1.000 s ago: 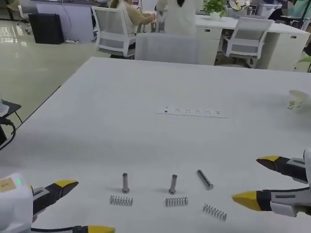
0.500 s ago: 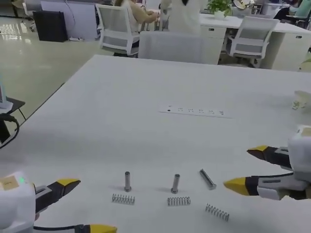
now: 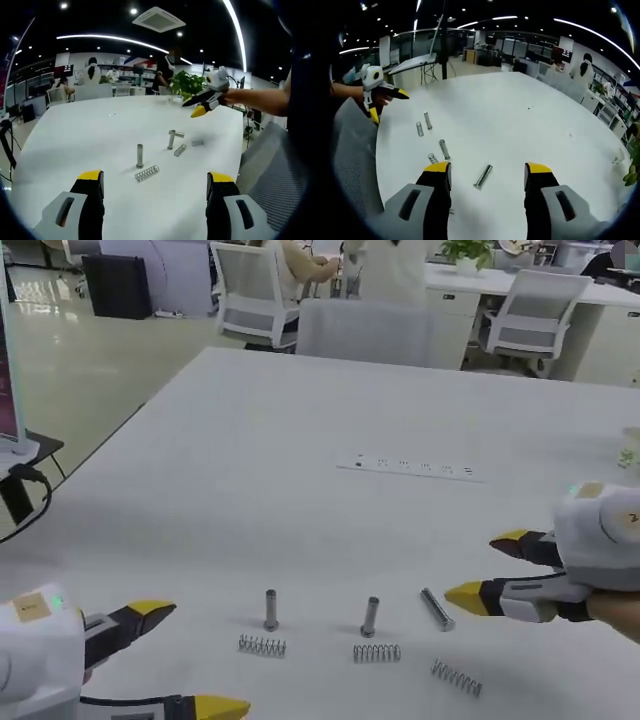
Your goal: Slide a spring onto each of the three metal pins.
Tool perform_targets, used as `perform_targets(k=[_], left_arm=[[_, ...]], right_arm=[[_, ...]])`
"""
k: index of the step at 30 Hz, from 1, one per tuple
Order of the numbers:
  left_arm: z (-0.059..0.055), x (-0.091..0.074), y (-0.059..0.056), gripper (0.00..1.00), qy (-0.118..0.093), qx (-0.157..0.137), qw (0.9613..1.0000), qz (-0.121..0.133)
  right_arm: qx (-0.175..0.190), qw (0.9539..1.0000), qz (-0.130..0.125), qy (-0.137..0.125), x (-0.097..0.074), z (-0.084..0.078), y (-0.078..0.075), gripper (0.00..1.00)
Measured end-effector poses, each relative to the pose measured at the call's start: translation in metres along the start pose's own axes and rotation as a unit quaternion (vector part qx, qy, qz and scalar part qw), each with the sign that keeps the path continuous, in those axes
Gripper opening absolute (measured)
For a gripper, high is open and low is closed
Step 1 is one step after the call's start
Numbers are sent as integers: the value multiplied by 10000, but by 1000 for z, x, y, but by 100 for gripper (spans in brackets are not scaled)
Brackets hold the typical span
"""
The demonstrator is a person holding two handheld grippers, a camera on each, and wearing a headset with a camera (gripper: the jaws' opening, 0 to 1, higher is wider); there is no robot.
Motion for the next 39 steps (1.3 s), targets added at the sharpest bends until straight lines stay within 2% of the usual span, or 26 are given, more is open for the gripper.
perform_targets(k=[14,21,39], left_arm=[[0,0,0,81,-4,0,10000,-2],[-1,0,-1,81,-7,-10,10000,-15],[-3,4,-1,81,14,-38,10000,-47]], right_arm=[[40,9991,-26,427,26,-1,1,45],[-126,9974,-120,702,39,-7,-3,41],[125,9924,-144,1212,67,-22,-6,32]])
Point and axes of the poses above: the centre of the closed fingertips' face, and the gripper's own axes: x roughly forward along the fingers, y roughly to its left, z roughly out of its top, the point moved 2 cm from there along -x, roughly backward along the fingers, and after that the axes turned 4 degrees about y, right-handed, at the moved point
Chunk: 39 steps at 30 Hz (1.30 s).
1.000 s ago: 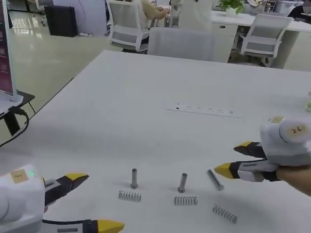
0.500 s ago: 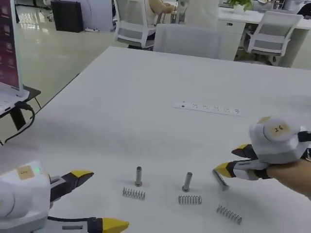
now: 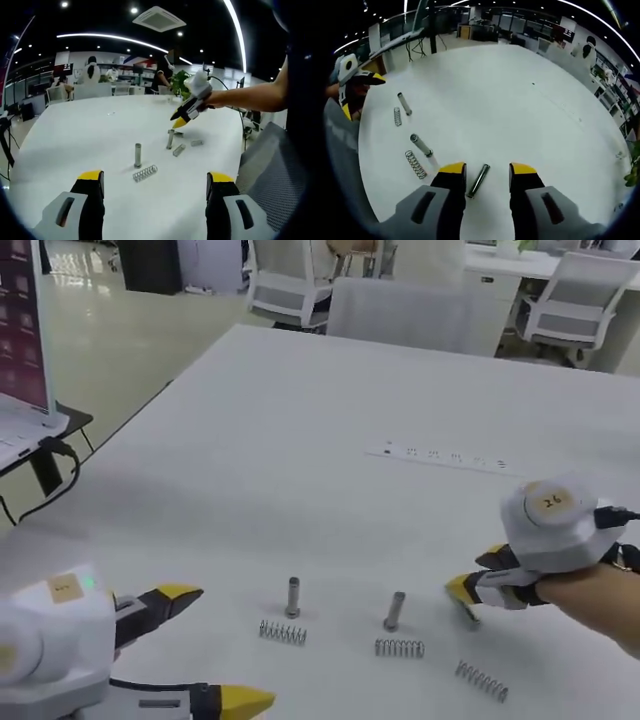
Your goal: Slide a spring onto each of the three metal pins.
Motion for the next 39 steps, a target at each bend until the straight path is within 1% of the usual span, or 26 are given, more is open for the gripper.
perform_targets(k=[6,13,19,22,24,31,39], left_arm=[[1,1,-1,80,-16,-14,10000,-4],[0,3,-1,80,-17,-24,10000,-12],[0,4,-1,80,-13,-18,10000,-29],[0,4,-1,80,-11,-22,10000,-29],[0,5,-1,80,-20,-32,10000,-31],[-1,5,0,79,-11,-53,10000,-35],[-2,5,1,79,-19,-79,10000,-27]], right_arm=[[150,9999,-4,87,7,-3,-4,28],[305,9993,39,215,14,-8,-2,25],[441,9985,60,306,16,-10,0,21],[503,9982,33,321,18,-10,-2,20],[559,9978,72,361,20,-11,0,18],[650,9969,98,436,24,-14,2,16],[734,9960,42,515,26,-14,1,12]])
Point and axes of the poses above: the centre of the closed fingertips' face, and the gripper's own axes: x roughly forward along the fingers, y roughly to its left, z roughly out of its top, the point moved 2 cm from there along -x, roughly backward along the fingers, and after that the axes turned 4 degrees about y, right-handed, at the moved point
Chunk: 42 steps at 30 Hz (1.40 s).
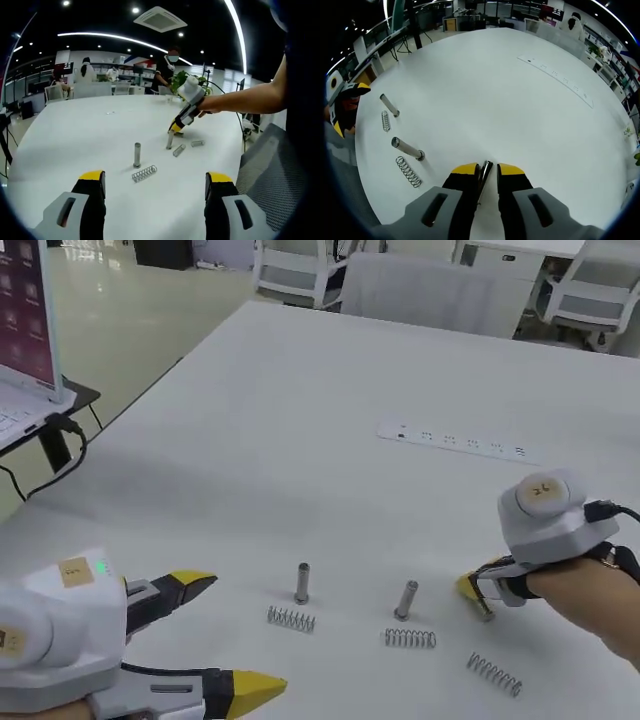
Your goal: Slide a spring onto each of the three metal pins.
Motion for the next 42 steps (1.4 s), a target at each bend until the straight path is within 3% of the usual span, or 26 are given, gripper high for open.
perform_targets(k=[22,42], left_arm=[[2,-4,4,77,12,37,10000,27],[11,-8,-5,77,-60,211,9998,-43]], right_arm=[[330,9993,-45,149,-2,-3,4,5],[374,9989,-100,-252,-36,1,10,5]])
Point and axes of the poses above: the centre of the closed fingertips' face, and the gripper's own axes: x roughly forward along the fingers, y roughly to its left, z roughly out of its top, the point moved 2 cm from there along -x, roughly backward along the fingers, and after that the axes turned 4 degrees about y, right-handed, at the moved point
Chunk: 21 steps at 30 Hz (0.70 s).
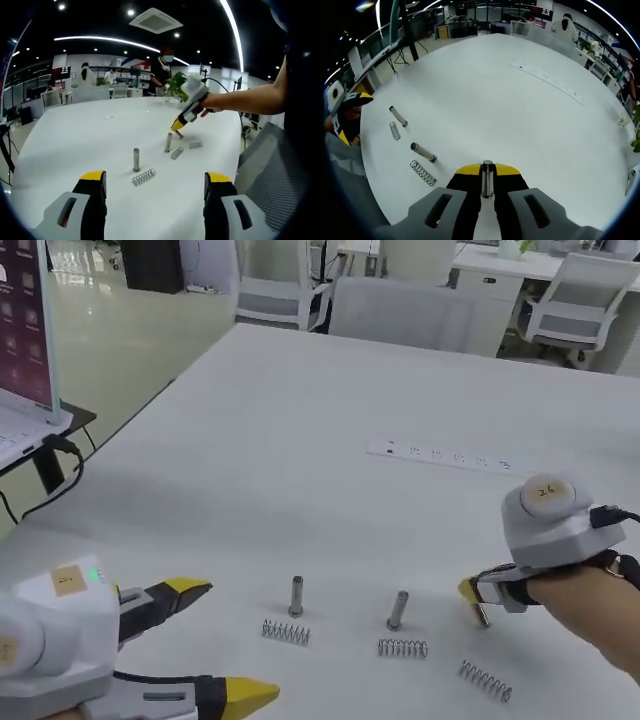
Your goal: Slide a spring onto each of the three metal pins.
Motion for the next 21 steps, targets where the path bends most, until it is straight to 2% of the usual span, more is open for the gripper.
perform_targets(k=[21], left_arm=[[7,-2,-9,76,-31,180,9998,-60]], right_arm=[[31,9998,-83,-182,-21,-17,4,5]])
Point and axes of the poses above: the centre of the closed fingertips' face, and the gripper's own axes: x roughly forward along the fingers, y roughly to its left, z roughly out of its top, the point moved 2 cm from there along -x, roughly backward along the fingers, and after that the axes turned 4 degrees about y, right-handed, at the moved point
